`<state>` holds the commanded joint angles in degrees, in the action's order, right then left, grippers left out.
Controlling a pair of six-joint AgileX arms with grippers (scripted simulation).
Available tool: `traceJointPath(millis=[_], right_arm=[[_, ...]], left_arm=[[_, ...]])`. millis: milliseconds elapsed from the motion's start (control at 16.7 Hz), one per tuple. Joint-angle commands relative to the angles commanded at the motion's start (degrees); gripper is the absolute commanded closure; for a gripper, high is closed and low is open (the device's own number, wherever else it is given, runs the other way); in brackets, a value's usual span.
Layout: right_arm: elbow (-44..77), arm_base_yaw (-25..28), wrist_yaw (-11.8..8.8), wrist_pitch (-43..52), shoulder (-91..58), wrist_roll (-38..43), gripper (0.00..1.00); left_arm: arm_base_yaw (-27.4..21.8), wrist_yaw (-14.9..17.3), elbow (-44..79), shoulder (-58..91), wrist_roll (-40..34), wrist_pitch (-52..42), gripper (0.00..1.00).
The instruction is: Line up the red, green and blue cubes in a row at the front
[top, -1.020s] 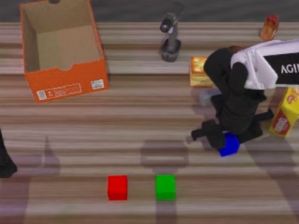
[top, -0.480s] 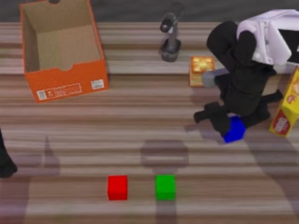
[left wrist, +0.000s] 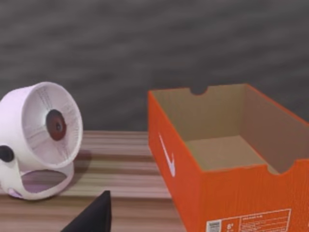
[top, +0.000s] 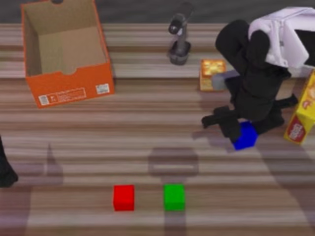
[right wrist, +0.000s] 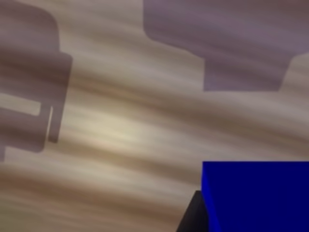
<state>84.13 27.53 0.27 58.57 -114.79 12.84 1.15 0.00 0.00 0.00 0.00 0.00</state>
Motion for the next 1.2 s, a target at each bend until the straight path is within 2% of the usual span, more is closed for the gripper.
traceJointPath(millis=[600, 1020, 1200], right_arm=[[-11.09, 13.84, 0.31, 0.47, 11.16, 27.92, 1.0], [-12.18, 14.99, 0.3, 0.12, 12.26, 30.15, 1.0], [-14.6, 14.98, 0.32, -3.83, 10.83, 30.27, 1.0]], left_arm=[[0.0, 0.0, 0.0, 0.0, 0.0, 0.0, 0.0], [0.0, 0.0, 0.0, 0.0, 0.0, 0.0, 0.0], [0.0, 0.0, 0.0, 0.0, 0.0, 0.0, 0.0]])
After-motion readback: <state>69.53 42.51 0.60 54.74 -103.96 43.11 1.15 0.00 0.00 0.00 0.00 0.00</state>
